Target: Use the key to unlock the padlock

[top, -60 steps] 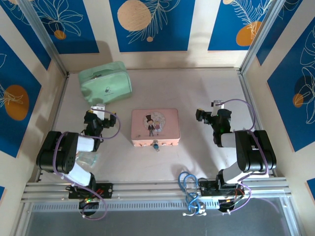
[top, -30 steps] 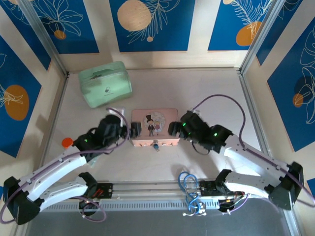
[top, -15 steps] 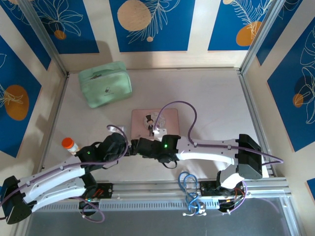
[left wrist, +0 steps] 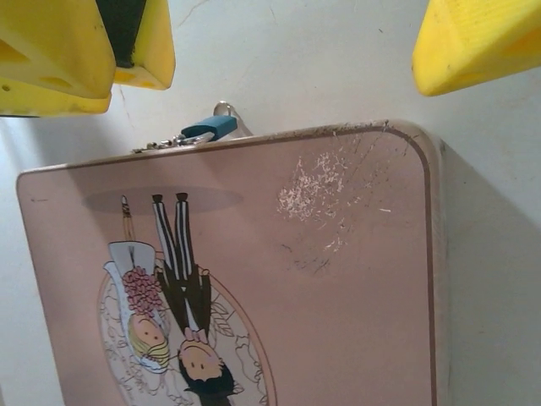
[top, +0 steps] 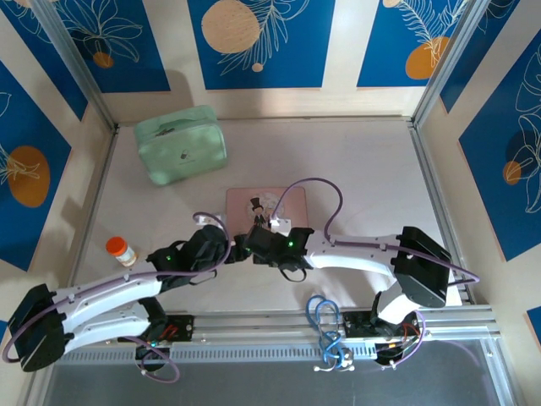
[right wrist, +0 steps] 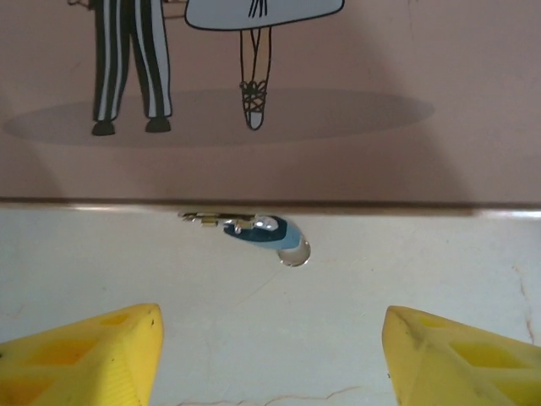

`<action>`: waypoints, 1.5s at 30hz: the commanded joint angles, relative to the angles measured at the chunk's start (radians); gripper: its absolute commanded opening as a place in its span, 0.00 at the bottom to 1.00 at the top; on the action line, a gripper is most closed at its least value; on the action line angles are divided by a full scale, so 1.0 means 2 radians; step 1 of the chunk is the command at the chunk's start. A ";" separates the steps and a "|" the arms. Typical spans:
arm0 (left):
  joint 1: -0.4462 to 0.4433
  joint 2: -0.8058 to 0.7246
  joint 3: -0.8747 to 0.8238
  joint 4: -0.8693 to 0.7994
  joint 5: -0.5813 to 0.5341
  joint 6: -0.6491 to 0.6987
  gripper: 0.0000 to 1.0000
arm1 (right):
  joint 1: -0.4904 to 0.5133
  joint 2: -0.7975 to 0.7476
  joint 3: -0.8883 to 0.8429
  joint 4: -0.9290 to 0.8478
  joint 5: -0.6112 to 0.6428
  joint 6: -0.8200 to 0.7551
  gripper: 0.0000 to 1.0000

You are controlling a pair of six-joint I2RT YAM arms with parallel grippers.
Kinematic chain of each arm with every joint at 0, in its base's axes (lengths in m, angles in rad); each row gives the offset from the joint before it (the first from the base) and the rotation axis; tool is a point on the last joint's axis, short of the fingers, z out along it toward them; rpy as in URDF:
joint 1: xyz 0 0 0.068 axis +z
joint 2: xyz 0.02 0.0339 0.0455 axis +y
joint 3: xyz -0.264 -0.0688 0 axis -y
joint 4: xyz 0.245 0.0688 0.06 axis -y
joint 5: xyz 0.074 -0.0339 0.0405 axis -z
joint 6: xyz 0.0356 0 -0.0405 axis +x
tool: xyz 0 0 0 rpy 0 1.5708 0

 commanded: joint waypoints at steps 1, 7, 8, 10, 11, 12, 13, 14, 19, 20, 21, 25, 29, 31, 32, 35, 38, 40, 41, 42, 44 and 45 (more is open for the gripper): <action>0.001 0.018 -0.004 0.042 0.027 -0.010 0.91 | -0.003 0.010 0.000 0.062 -0.016 -0.032 0.70; 0.019 0.052 0.002 0.064 0.036 -0.007 0.91 | -0.025 0.013 -0.014 0.093 -0.020 -0.056 0.69; 0.020 0.059 0.004 0.067 0.038 -0.006 0.90 | -0.028 0.013 -0.016 0.098 -0.023 -0.060 0.69; 0.022 0.069 0.008 0.072 0.040 -0.004 0.90 | -0.030 0.014 -0.019 0.106 -0.024 -0.065 0.69; 0.023 0.072 0.009 0.074 0.040 -0.004 0.90 | -0.031 0.015 -0.018 0.106 -0.023 -0.068 0.69; 0.024 0.075 0.008 0.079 0.040 -0.005 0.89 | -0.031 0.015 -0.017 0.107 -0.021 -0.071 0.69; 0.026 0.077 0.008 0.081 0.040 -0.005 0.89 | -0.032 0.017 -0.015 0.105 -0.019 -0.073 0.69; 0.028 0.080 0.009 0.082 0.041 -0.005 0.89 | -0.034 0.018 -0.013 0.105 -0.019 -0.077 0.69; 0.038 0.088 0.011 0.091 0.046 0.003 0.87 | -0.041 0.027 -0.002 0.103 -0.012 -0.095 0.69; 0.040 0.090 0.012 0.091 0.045 0.005 0.87 | -0.043 0.028 -0.001 0.104 -0.012 -0.098 0.69; 0.043 0.091 0.012 0.091 0.044 0.007 0.86 | -0.045 0.029 0.000 0.105 -0.011 -0.100 0.69; 0.053 0.092 0.012 0.096 0.046 0.012 0.85 | -0.052 0.031 0.001 0.112 -0.008 -0.113 0.69; 0.063 0.099 0.017 0.100 0.050 0.023 0.83 | -0.057 0.035 0.003 0.124 -0.005 -0.127 0.69; 0.070 0.102 0.020 0.099 0.053 0.028 0.82 | -0.057 0.039 0.003 0.135 -0.007 -0.131 0.69; 0.073 0.103 0.023 0.097 0.053 0.030 0.81 | -0.056 0.043 0.005 0.139 -0.010 -0.131 0.68; 0.081 0.110 0.031 0.096 0.053 0.038 0.80 | -0.045 0.060 0.018 0.135 -0.005 -0.117 0.68; 0.090 0.121 0.040 0.097 0.057 0.044 0.79 | -0.027 0.085 0.049 0.086 0.030 -0.084 0.67; 0.096 0.127 0.043 0.098 0.060 0.046 0.78 | -0.023 0.096 0.067 0.053 0.046 -0.064 0.67; 0.099 0.129 0.044 0.099 0.061 0.047 0.77 | -0.023 0.097 0.067 0.051 0.049 -0.059 0.67; 0.103 0.129 0.043 0.100 0.063 0.048 0.77 | -0.023 0.094 0.064 0.052 0.053 -0.055 0.67; 0.109 0.128 0.044 0.099 0.065 0.050 0.77 | -0.028 0.086 0.052 0.064 0.052 -0.056 0.66; 0.112 0.126 0.044 0.099 0.067 0.051 0.77 | -0.032 0.084 0.047 0.073 0.045 -0.058 0.65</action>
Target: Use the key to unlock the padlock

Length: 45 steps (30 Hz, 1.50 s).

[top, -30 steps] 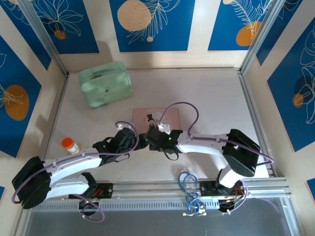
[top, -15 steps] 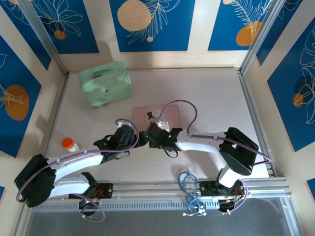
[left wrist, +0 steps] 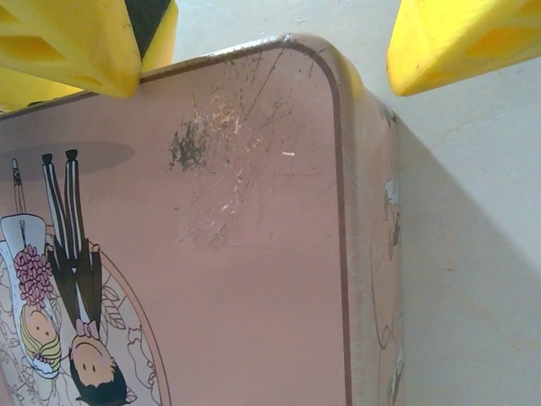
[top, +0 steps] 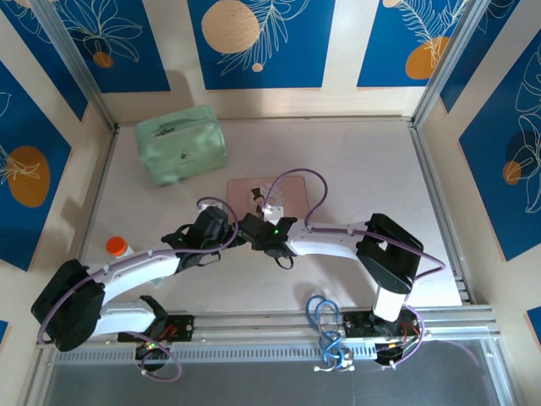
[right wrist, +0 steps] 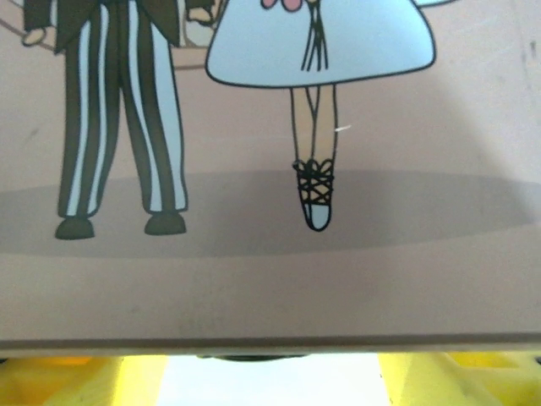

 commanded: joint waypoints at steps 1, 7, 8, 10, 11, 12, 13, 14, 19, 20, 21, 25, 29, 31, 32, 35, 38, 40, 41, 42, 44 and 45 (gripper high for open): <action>0.011 0.004 0.020 0.025 0.013 0.008 0.76 | 0.010 -0.013 -0.001 0.033 -0.019 0.005 0.63; 0.014 -0.025 0.020 0.003 0.017 0.003 0.75 | 0.009 -0.002 0.004 0.039 -0.033 -0.006 0.59; 0.014 -0.036 0.018 -0.004 0.015 -0.004 0.75 | 0.009 0.002 0.009 0.030 -0.031 -0.003 0.59; 0.015 -0.062 0.008 -0.018 0.012 -0.020 0.75 | 0.009 0.008 0.016 0.018 -0.030 0.001 0.58; 0.014 -0.078 0.002 -0.027 0.011 -0.030 0.75 | 0.010 0.009 0.015 0.017 -0.029 0.002 0.58; 0.014 -0.095 -0.004 -0.037 0.010 -0.037 0.75 | 0.010 0.009 0.015 0.017 -0.028 0.003 0.58; 0.014 -0.108 -0.008 -0.046 0.009 -0.043 0.75 | 0.010 0.009 0.015 0.013 -0.027 0.005 0.58; 0.015 -0.126 -0.011 -0.058 0.008 -0.049 0.75 | 0.009 0.010 0.015 0.011 -0.026 0.009 0.58; 0.015 -0.179 -0.027 -0.098 0.019 -0.065 0.72 | 0.004 0.023 0.026 -0.005 -0.028 0.015 0.55; 0.014 -0.184 -0.031 -0.103 0.023 -0.069 0.71 | 0.003 0.026 0.028 -0.007 -0.028 0.016 0.54; 0.015 -0.189 -0.035 -0.107 0.027 -0.071 0.70 | 0.003 0.028 0.030 -0.008 -0.028 0.016 0.53; 0.014 -0.202 -0.056 -0.109 0.034 -0.087 0.66 | -0.003 0.036 0.036 -0.017 -0.032 0.021 0.50; 0.014 -0.219 -0.083 -0.098 0.036 -0.106 0.64 | -0.007 0.037 0.038 -0.021 -0.032 0.025 0.49; 0.014 -0.223 -0.090 -0.095 0.038 -0.110 0.64 | -0.008 0.037 0.040 -0.023 -0.030 0.026 0.49; 0.014 -0.222 -0.092 -0.094 0.040 -0.111 0.63 | -0.009 0.037 0.040 -0.023 -0.029 0.026 0.48; 0.014 -0.221 -0.095 -0.095 0.043 -0.109 0.60 | -0.010 0.038 0.042 -0.031 -0.022 0.030 0.47; 0.013 -0.224 -0.097 -0.102 0.040 -0.108 0.60 | -0.014 0.040 0.044 -0.030 -0.023 0.026 0.38; 0.013 -0.228 -0.100 -0.101 0.039 -0.109 0.59 | -0.015 0.041 0.045 -0.027 -0.023 0.021 0.37; 0.013 -0.230 -0.101 -0.099 0.040 -0.110 0.59 | -0.015 0.042 0.045 -0.027 -0.022 0.020 0.37; 0.013 -0.231 -0.102 -0.100 0.040 -0.110 0.59 | -0.015 0.043 0.046 -0.029 -0.020 0.020 0.39; 0.013 -0.233 -0.101 -0.102 0.041 -0.108 0.59 | -0.016 0.046 0.049 -0.032 -0.020 0.020 0.43; 0.013 -0.233 -0.100 -0.103 0.040 -0.108 0.59 | -0.018 0.048 0.050 -0.033 -0.022 0.021 0.46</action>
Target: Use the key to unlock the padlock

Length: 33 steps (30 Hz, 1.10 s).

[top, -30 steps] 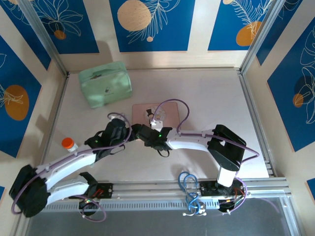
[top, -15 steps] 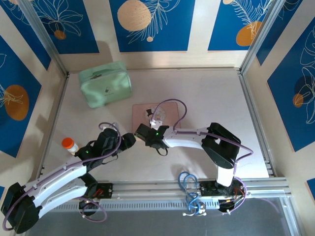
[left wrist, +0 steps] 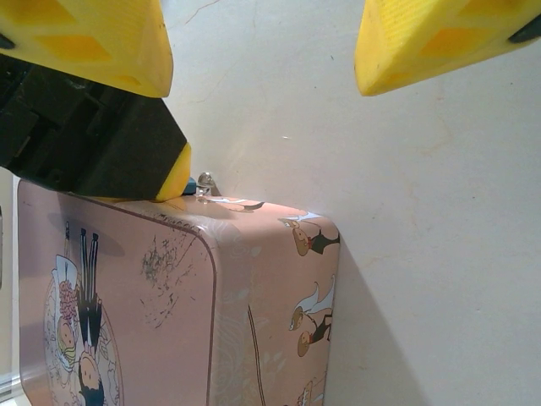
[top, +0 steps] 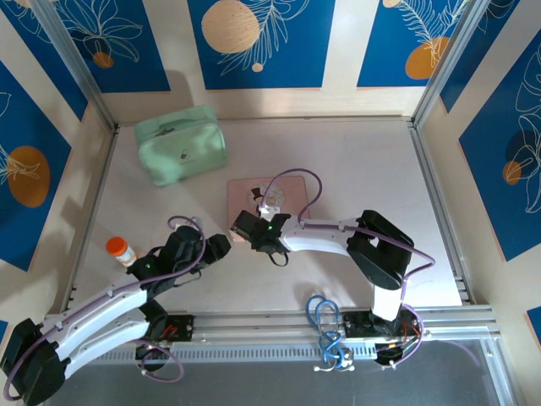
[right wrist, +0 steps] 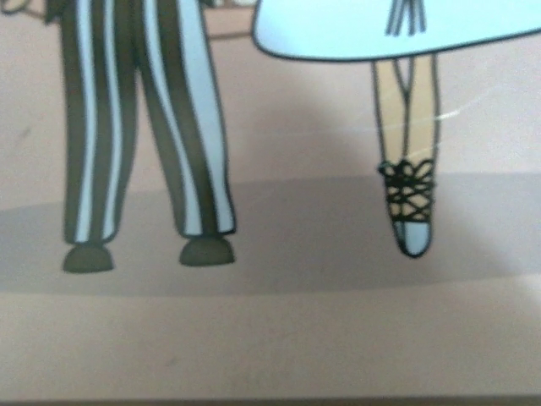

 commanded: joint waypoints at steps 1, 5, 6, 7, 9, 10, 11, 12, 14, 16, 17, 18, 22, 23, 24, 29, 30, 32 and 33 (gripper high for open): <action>0.001 -0.008 -0.006 -0.012 0.004 -0.001 0.59 | -0.007 0.015 0.016 -0.010 0.007 0.001 0.47; 0.001 -0.010 -0.006 -0.017 -0.001 0.000 0.59 | -0.009 0.018 0.022 -0.016 0.005 -0.001 0.41; 0.001 -0.009 -0.006 -0.017 -0.001 0.001 0.59 | -0.009 0.018 0.023 -0.016 0.004 -0.003 0.39; 0.001 -0.008 -0.006 -0.018 -0.002 0.001 0.59 | -0.010 0.019 0.025 -0.018 0.002 -0.003 0.37; 0.001 -0.006 -0.004 -0.018 -0.005 0.003 0.59 | -0.010 0.020 0.031 -0.027 -0.002 -0.004 0.33; 0.001 -0.005 -0.003 -0.019 -0.006 0.004 0.58 | -0.010 0.020 0.035 -0.032 -0.004 -0.005 0.32; 0.001 -0.004 -0.002 -0.022 -0.007 0.006 0.58 | -0.010 0.021 0.039 -0.041 -0.007 -0.004 0.30; 0.001 -0.003 -0.001 -0.022 -0.008 0.009 0.58 | -0.010 0.022 0.043 -0.048 -0.010 -0.004 0.29; 0.001 -0.003 0.000 -0.022 -0.010 0.017 0.58 | -0.010 0.021 0.047 -0.055 -0.021 -0.007 0.27; 0.001 -0.002 0.001 -0.028 -0.015 0.022 0.57 | -0.012 0.023 0.057 -0.070 -0.037 -0.008 0.25; 0.001 -0.002 0.000 -0.030 -0.017 0.024 0.57 | -0.014 0.025 0.064 -0.081 -0.045 -0.007 0.23; 0.001 -0.003 -0.002 -0.030 -0.018 0.025 0.57 | -0.014 0.026 0.068 -0.089 -0.056 -0.009 0.21; 0.001 -0.004 -0.018 -0.010 -0.008 0.014 0.55 | -0.020 0.026 0.081 -0.119 -0.090 -0.010 0.17; 0.001 -0.003 -0.023 0.000 -0.004 0.010 0.55 | -0.023 0.026 0.084 -0.124 -0.101 -0.011 0.16; -0.001 -0.002 -0.027 0.010 0.001 0.007 0.55 | -0.026 0.026 0.084 -0.126 -0.111 -0.011 0.16; -0.020 0.008 -0.041 0.052 0.006 -0.002 0.53 | -0.040 0.027 0.093 -0.139 -0.159 -0.027 0.15; -0.028 0.012 -0.046 0.063 0.006 -0.007 0.53 | -0.041 0.028 0.097 -0.142 -0.166 -0.031 0.15; -0.051 0.028 -0.053 0.089 0.002 -0.017 0.53 | -0.045 0.031 0.107 -0.151 -0.184 -0.041 0.14; -0.062 0.037 -0.055 0.101 -0.002 -0.021 0.53 | -0.047 0.033 0.113 -0.157 -0.190 -0.043 0.14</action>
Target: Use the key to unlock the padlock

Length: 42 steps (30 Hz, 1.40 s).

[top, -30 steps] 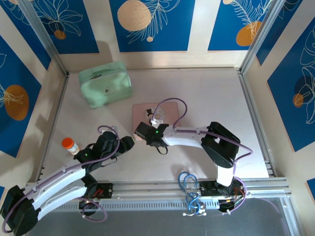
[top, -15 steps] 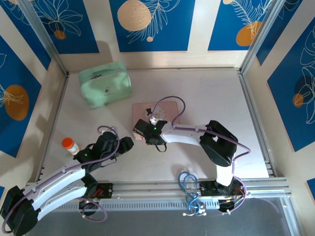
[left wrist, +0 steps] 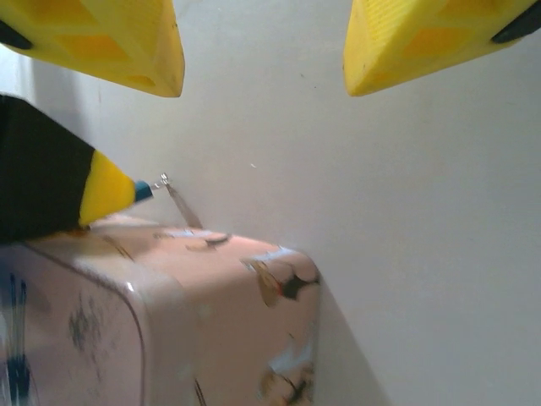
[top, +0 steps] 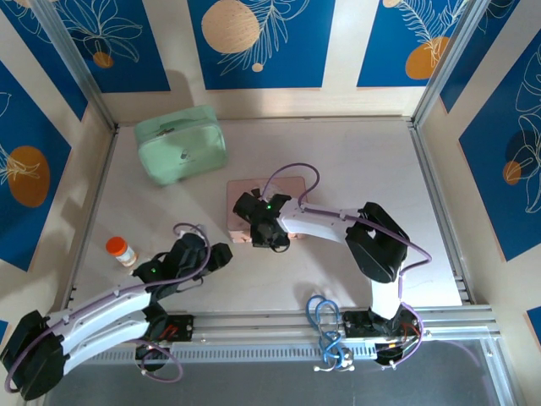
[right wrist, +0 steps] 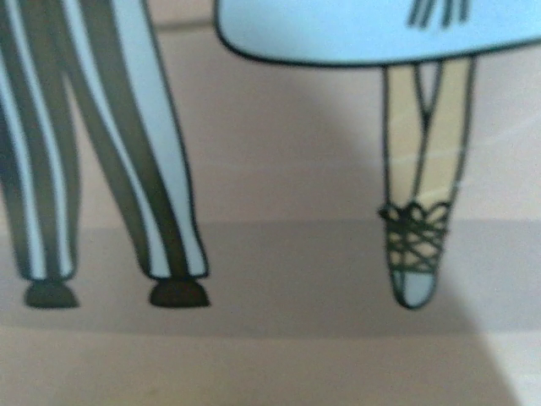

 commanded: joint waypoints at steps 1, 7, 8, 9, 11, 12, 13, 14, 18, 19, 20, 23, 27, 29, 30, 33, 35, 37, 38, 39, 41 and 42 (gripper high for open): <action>-0.034 0.024 -0.013 0.064 -0.003 -0.020 0.53 | -0.006 0.008 0.030 -0.040 -0.049 -0.022 0.14; -0.085 0.095 -0.015 0.162 -0.025 0.006 0.54 | -0.022 0.010 0.046 -0.060 -0.096 -0.041 0.11; -0.088 0.109 -0.015 0.178 -0.027 0.013 0.51 | -0.025 0.009 0.047 -0.062 -0.104 -0.043 0.11; -0.091 0.124 -0.017 0.195 -0.029 0.017 0.49 | -0.027 0.007 0.049 -0.063 -0.110 -0.046 0.11; -0.093 0.150 -0.024 0.230 -0.035 0.020 0.48 | -0.031 0.005 0.052 -0.070 -0.117 -0.051 0.11; -0.094 0.165 -0.029 0.252 -0.039 0.022 0.46 | -0.034 0.005 0.055 -0.074 -0.120 -0.053 0.11; -0.094 0.178 -0.032 0.271 -0.041 0.025 0.45 | -0.035 0.004 0.055 -0.076 -0.123 -0.056 0.11; -0.094 0.192 -0.035 0.288 -0.045 0.027 0.44 | -0.039 0.004 0.056 -0.076 -0.128 -0.058 0.11; -0.095 0.207 -0.038 0.320 -0.058 0.037 0.38 | -0.033 -0.003 0.066 -0.096 -0.080 -0.068 0.30; -0.095 0.203 -0.041 0.322 -0.063 0.036 0.37 | -0.027 -0.007 0.061 -0.094 -0.055 -0.067 0.36; -0.096 0.194 -0.046 0.321 -0.071 0.034 0.37 | -0.017 -0.013 0.049 -0.084 -0.024 -0.065 0.43; -0.096 0.158 -0.056 0.287 -0.092 0.025 0.37 | 0.015 -0.032 -0.008 -0.022 0.059 -0.038 0.58; -0.098 0.098 -0.058 0.216 -0.111 0.016 0.37 | 0.041 -0.035 -0.056 0.031 0.136 0.026 0.65; -0.100 0.070 -0.063 0.191 -0.119 0.012 0.36 | 0.048 -0.031 -0.068 0.058 0.143 0.041 0.65; -0.101 0.056 -0.064 0.180 -0.123 0.010 0.36 | 0.057 -0.027 -0.069 0.065 0.156 0.049 0.65; -0.102 0.022 -0.065 0.146 -0.137 0.008 0.36 | 0.075 -0.016 -0.068 0.071 0.198 0.067 0.64; -0.103 0.005 -0.067 0.132 -0.143 0.008 0.36 | 0.075 -0.010 -0.069 0.079 0.208 0.076 0.63; -0.103 -0.003 -0.067 0.125 -0.146 0.007 0.36 | 0.070 -0.006 -0.074 0.104 0.203 0.065 0.61; -0.103 -0.003 -0.068 0.125 -0.145 0.008 0.36 | 0.069 -0.004 -0.074 0.115 0.202 0.056 0.59; -0.103 0.000 -0.068 0.125 -0.145 0.008 0.36 | 0.069 -0.001 -0.071 0.120 0.204 0.047 0.58; -0.103 0.010 -0.069 0.132 -0.141 0.009 0.35 | 0.067 0.005 -0.065 0.121 0.204 0.039 0.57; -0.104 0.018 -0.069 0.136 -0.140 0.009 0.35 | 0.065 0.007 -0.064 0.121 0.202 0.038 0.57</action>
